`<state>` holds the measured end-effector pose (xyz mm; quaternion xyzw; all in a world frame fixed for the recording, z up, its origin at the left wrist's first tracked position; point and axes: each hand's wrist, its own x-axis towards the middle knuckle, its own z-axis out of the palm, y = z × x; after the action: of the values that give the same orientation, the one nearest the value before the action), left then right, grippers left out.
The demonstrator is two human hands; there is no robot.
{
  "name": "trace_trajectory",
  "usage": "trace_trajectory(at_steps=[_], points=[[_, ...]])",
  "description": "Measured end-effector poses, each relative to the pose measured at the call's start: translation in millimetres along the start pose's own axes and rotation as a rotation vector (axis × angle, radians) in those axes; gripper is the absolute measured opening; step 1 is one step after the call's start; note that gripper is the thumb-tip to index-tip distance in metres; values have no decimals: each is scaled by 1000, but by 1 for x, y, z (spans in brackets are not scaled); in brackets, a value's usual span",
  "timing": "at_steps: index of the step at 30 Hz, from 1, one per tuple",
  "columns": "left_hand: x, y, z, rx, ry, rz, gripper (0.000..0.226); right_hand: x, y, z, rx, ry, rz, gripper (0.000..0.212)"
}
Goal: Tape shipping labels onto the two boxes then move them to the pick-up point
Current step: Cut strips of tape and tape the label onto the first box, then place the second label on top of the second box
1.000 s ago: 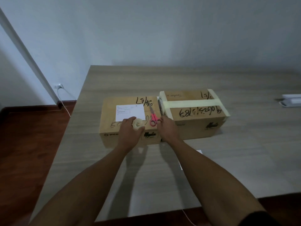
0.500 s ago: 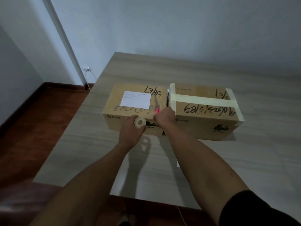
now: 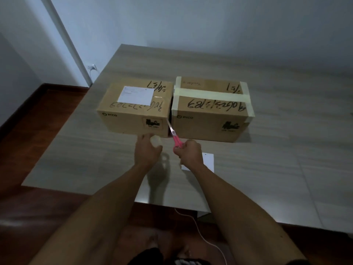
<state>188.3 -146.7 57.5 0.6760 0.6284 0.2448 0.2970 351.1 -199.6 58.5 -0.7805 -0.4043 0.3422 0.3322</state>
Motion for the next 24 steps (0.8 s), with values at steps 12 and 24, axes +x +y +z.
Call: trace_trajectory(at_steps=[12, 24], points=[[-36, -4, 82, 1, -274, 15, 60, -28, 133, -50, -15, 217, 300, 21], [-18, -32, 97, 144, -294, -47, 56, -3, 186, -53, -67, 359, 519, 31]])
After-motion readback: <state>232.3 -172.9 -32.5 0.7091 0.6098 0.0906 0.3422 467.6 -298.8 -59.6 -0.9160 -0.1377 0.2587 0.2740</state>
